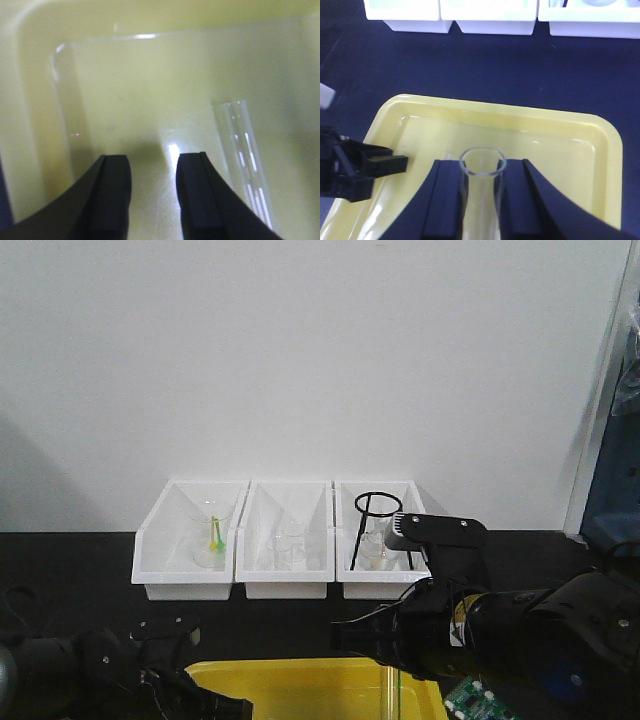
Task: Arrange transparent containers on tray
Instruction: 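Open the left gripper to lay its tube in the yellow tray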
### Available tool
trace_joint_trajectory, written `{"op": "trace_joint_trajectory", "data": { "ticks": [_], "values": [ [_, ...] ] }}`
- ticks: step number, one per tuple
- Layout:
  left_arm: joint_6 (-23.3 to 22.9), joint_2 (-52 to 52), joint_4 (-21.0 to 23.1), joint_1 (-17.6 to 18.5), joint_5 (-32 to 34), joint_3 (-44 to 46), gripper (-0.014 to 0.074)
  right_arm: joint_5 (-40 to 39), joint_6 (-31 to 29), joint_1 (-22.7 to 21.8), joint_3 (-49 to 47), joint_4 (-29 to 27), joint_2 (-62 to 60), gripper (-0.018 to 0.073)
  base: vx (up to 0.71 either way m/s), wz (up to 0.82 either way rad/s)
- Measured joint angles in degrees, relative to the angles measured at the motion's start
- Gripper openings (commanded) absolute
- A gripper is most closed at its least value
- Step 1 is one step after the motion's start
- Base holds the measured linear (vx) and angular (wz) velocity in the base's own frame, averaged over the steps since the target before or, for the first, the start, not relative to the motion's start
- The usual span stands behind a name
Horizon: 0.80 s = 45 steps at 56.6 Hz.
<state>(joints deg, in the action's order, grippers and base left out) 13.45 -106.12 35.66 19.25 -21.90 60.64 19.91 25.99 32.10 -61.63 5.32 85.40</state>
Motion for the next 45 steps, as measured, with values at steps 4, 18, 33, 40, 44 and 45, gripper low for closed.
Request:
{"op": "trace_joint_trajectory", "data": {
  "ticks": [4, 18, 33, 40, 44, 45],
  "values": [
    [0.05, 2.25, -2.33, 0.0, 0.05, 0.0, 0.036, 0.15, 0.0, 0.0, -0.05, 0.65, 0.5, -0.0009, 0.0, 0.0],
    [0.05, 14.79, -8.47, 0.0, 0.4, 0.0, 0.0351, 2.6, 0.18, -0.51, -0.17, 1.65, 6.59, -0.0009, 0.0, 0.0],
    [0.05, 25.32, -9.25, 0.0, 0.29, 0.0, 0.0215, 3.4, 1.49, -5.63, -0.17, 1.66, 11.81, -0.0009, 0.0, 0.0],
    [0.05, 27.41, -9.25, 0.0, 0.23, 0.0, 0.0144, 2.71, 1.26, -6.07, -0.22, 1.66, 12.38, -0.0009, 0.0, 0.0],
    [0.05, 27.6, -9.25, 0.0, 0.12, 0.0, 0.0119, 1.96, 1.2, -6.07, -0.22, 1.6, 12.54, -0.0009, 0.0, 0.0],
    [0.05, 27.6, -9.25, 0.0, 0.02, 0.0, 0.0114, 1.68, 1.2, -6.01, -0.22, 1.6, 12.54, -0.0009, 0.0, 0.0]
  ]
}}
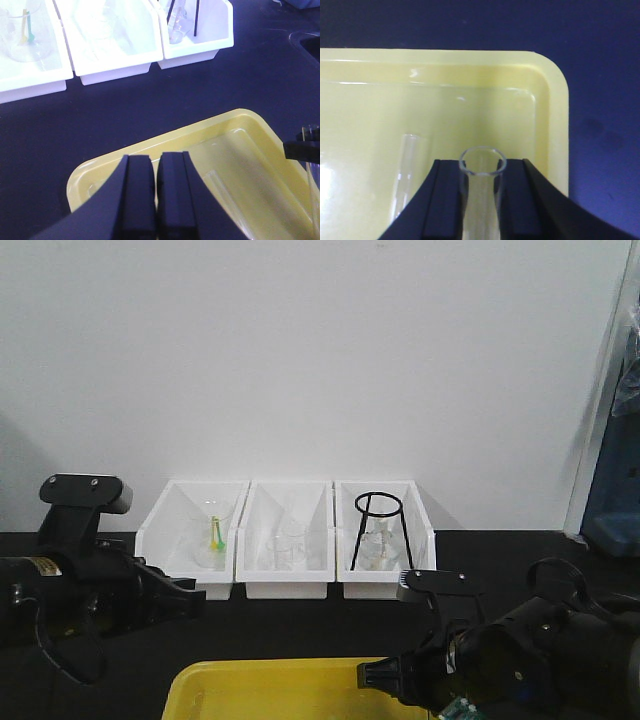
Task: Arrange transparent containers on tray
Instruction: 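Open the left gripper to lay its tube in the yellow tray, then open the right gripper to lay its tube in the tray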
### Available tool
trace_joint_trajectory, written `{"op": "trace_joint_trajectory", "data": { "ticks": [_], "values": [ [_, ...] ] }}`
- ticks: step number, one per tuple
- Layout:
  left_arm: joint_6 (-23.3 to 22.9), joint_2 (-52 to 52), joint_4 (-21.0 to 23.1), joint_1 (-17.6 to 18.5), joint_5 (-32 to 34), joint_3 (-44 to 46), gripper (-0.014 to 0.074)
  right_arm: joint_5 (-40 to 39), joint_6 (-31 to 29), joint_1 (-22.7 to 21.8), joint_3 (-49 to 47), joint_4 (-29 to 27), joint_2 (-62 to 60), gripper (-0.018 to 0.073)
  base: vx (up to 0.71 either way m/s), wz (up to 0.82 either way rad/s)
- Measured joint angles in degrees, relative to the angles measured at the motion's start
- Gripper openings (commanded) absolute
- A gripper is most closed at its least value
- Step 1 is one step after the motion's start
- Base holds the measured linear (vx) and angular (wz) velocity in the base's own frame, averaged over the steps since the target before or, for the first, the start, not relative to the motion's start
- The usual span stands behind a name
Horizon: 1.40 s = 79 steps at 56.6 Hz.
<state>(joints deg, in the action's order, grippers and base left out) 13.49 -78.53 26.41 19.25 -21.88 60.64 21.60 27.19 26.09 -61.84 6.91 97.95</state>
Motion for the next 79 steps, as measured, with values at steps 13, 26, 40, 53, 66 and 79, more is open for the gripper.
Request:
{"op": "trace_joint_trajectory", "data": {
  "ticks": [13, 26, 40, 53, 66, 79],
  "values": [
    [-0.13, 0.0, 0.0, 0.0, -0.54, 0.0, 0.0108, -1.41, -0.11, 0.0, -0.07, -0.13, 3.06, -0.0009, 0.0, 0.0],
    [-0.18, 0.0, 0.0, 0.0, -0.56, 0.0, 0.0112, -2.62, -0.11, 0.0, -0.24, -0.18, 6.42, -0.0001, 0.0, 0.0],
    [-0.18, 0.0, 0.0, 0.0, -0.56, 0.0, 0.0112, -4.91, -0.11, 0.0, -0.35, -0.18, 7.2, 0.0097, 0.0, 0.0],
    [-0.18, 0.0, 0.0, 0.0, -0.61, 0.0, 0.0112, -9.98, -0.11, 0.0, -0.45, -0.13, 8.96, 0.0148, 0.0, 0.0],
    [-0.18, 0.0, 0.0, 0.0, -0.67, 0.0, 0.0112, -10.43, 0.18, 0.0, -0.45, -0.13, 13.2, 0.0148, 0.0, 0.0],
    [-0.18, 0.0, 0.0, 0.0, -0.67, 0.0, 0.0112, -10.78, 0.31, 0.0, -0.45, -0.13, 13.93, 0.017, 0.0, 0.0]
  ]
}}
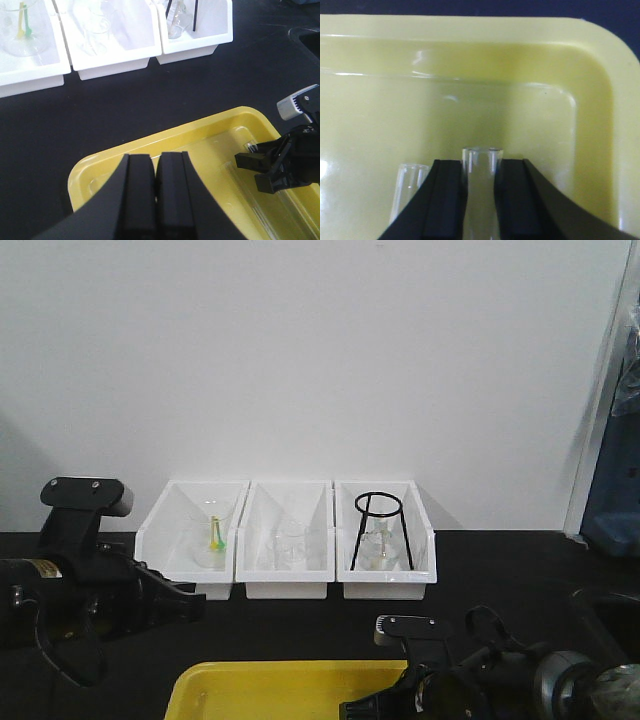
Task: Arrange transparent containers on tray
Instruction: 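Open the right gripper to lay its tube in the tray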
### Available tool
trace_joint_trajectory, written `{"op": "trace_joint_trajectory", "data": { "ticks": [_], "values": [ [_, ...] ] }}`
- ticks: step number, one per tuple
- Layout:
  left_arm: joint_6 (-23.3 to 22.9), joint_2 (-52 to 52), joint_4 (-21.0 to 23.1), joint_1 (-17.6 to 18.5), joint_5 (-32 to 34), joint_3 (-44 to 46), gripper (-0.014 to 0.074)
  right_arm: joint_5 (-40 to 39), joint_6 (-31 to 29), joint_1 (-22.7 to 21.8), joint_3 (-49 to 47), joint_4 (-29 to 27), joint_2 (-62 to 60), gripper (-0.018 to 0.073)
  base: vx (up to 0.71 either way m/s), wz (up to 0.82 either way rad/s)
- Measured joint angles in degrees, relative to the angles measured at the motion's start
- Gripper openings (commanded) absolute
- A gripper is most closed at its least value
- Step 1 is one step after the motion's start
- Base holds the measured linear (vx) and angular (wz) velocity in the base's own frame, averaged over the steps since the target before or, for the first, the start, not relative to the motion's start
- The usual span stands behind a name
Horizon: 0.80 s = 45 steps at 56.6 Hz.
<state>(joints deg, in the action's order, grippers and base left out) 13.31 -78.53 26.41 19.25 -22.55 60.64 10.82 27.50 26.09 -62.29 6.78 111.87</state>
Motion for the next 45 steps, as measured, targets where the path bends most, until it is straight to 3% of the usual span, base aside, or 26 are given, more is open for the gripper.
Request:
{"op": "trace_joint_trajectory", "data": {
  "ticks": [28, 39, 45],
  "values": [
    [0.0, 0.0, 0.0, 0.0, -0.17, 0.0, 0.0112, -0.93, -0.18, 0.0, 0.0, 0.19, 0.0, 0.0473, 0.0, 0.0],
    [0.0, 0.0, 0.0, 0.0, -0.66, 0.0, 0.0112, 1.63, -0.72, 0.0, 0.0, 0.44, -3.39, 0.0459, 0.0, 0.0],
    [0.0, 0.0, 0.0, 0.0, -1.54, 0.0, 0.0112, 3.42, -1.9, 0.0, 0.0, 1.26, -8.48, 0.0393, 0.0, 0.0]
  ]
}}
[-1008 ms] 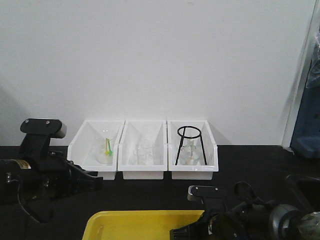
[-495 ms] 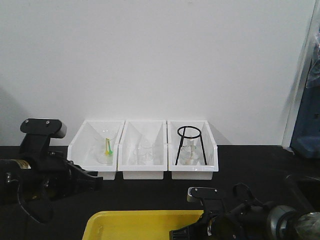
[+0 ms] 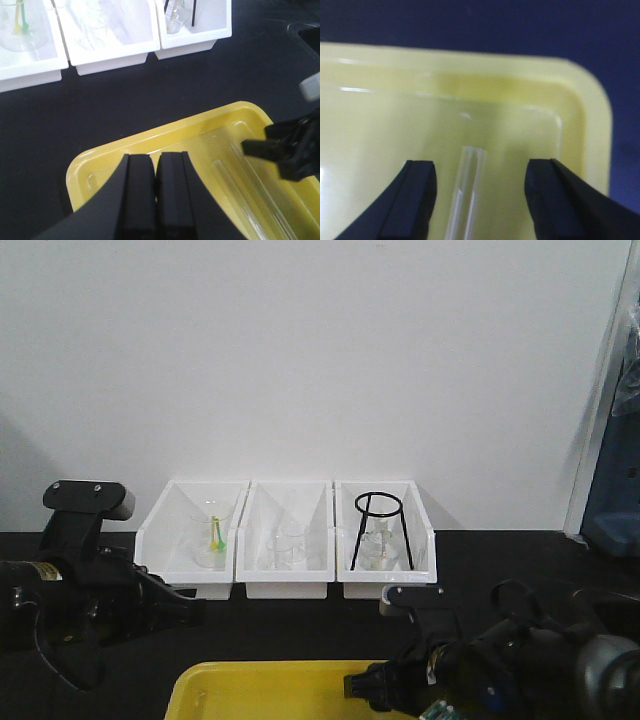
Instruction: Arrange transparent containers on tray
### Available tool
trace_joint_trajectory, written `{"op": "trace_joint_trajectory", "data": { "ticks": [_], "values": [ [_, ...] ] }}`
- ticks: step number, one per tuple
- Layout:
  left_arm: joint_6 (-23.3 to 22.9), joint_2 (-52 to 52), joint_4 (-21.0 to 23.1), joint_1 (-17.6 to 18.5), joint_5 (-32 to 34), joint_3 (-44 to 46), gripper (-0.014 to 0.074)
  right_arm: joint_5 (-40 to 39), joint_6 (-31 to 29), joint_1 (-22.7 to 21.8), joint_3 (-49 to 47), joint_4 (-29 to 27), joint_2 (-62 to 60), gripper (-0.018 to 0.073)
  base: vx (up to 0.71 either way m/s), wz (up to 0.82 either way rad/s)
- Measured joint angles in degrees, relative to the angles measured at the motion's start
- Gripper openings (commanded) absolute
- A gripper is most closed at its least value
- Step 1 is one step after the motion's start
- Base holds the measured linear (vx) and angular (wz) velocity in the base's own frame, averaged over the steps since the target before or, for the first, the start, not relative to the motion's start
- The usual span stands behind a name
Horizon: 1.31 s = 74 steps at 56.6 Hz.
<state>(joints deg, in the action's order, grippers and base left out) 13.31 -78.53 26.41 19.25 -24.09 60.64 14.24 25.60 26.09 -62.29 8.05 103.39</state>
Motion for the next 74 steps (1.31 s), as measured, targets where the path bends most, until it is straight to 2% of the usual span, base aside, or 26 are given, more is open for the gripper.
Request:
{"op": "trace_joint_trajectory", "data": {
  "ticks": [5, 12, 21, 26, 32, 40, 51, 59, 74],
  "values": [
    [0.0, 0.07, -0.07, 0.0, -0.98, 0.0, 0.011, 1.53, -1.4, 0.0, 0.0, 1.56, -6.74, 0.0254, 0.0, 0.0],
    [0.0, 1.01, -1.4, 0.0, -3.41, 0.0, 0.0085, 6.36, -2.07, 0.0, 0.0, 5.38, -15.97, -0.0019, 0.0, 0.0],
    [0.0, 3.9, -5.97, 0.0, -7.74, 0.0, 0.0013, 18.06, -2.3, 0.0, 0.16, 12.91, -28.84, -0.0013, 0.0, 0.0],
    [0.0, 7.33, -8.51, 0.0, -8.84, -0.76, -0.0008, 20.46, -2.3, 0.0, 1.99, 15.7, -36.26, -0.0013, 0.0, 0.0],
    [0.05, 13.96, -9.77, 0.0, -6.88, -4.97, -0.0006, 16.69, -2.3, -0.05, 8.37, 17.22, -47.29, -0.001, 0.0, 0.0],
    [0.15, 26.93, -9.89, 0.0, 2.1, -17.53, -0.0005, 7.08, -1.75, -0.05, 22.54, 18.51, -63.23, -0.0009, 0.0, 0.0],
    [0.17, 42.83, -9.89, 0.0, 12.71, -33.05, -0.0003, 3.43, 3.32, -0.05, 37.35, 24.02, -78.04, -0.0009, 0.0, 0.0],
    [0.17, 46.73, -9.89, 0.0, 15.13, -36.29, -0.0003, 1.38, 5.81, -0.05, 39.67, 28.1, -81.34, -0.0009, 0.0, 0.0],
    [0.17, 47.23, -9.89, 0.0, 15.19, -36.64, -0.0003, -0.06, 6.62, -0.05, 39.67, 28.77, -81.68, -0.0009, 0.0, 0.0]
  ]
}}
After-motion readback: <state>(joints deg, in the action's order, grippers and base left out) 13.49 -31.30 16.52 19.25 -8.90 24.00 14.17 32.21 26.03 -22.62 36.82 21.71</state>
